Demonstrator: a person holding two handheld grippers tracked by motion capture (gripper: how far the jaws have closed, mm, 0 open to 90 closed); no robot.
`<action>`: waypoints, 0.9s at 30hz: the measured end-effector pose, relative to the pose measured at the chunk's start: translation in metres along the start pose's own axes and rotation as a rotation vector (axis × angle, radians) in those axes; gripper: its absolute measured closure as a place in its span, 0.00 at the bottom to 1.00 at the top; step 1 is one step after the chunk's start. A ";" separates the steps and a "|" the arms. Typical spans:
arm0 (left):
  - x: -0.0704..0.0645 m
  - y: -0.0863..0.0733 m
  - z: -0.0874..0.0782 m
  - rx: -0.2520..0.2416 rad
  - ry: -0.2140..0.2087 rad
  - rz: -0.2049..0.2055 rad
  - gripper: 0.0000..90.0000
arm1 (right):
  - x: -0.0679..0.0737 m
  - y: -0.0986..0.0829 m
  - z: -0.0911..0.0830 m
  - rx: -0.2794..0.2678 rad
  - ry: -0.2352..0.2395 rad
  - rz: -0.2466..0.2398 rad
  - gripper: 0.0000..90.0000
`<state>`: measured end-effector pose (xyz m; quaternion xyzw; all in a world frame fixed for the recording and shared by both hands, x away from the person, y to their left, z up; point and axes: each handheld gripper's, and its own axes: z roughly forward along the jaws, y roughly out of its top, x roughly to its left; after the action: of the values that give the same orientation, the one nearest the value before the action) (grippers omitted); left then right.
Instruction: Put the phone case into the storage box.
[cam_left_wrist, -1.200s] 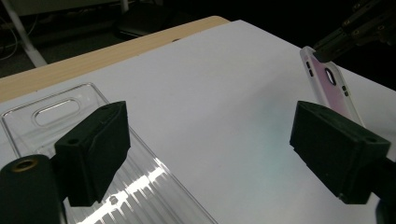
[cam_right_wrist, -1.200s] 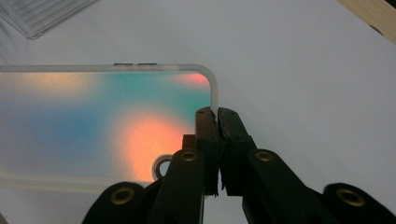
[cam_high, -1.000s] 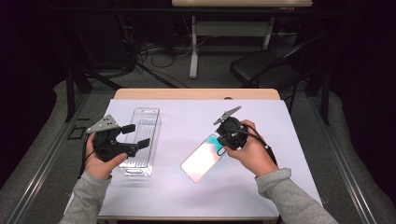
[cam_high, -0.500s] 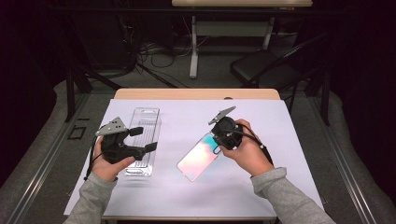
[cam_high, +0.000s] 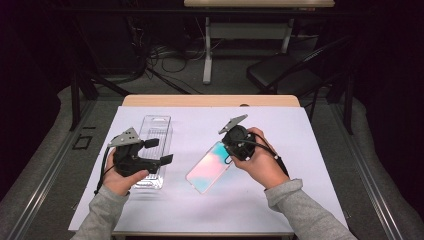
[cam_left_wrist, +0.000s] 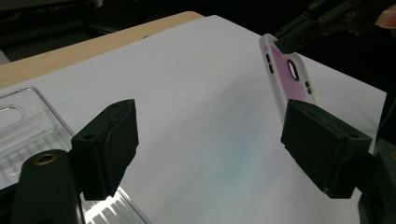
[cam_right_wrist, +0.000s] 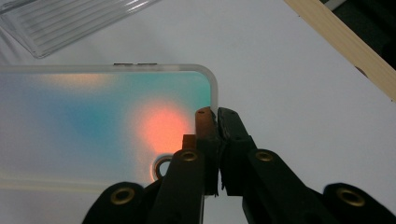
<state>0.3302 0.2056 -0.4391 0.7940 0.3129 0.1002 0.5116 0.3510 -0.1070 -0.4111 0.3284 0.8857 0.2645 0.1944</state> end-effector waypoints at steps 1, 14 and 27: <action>-0.001 0.000 0.001 0.004 -0.001 0.004 0.21 | 0.001 0.000 0.000 0.000 -0.001 -0.005 0.98; -0.013 -0.003 0.014 0.036 -0.050 0.024 0.27 | 0.007 0.003 0.001 -0.020 -0.003 -0.024 0.98; -0.020 -0.003 0.021 0.035 -0.073 0.035 0.29 | 0.012 0.007 0.003 -0.028 0.000 -0.028 0.98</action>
<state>0.3229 0.1785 -0.4485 0.8112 0.2818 0.0748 0.5069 0.3475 -0.0934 -0.4113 0.3133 0.8864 0.2741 0.2027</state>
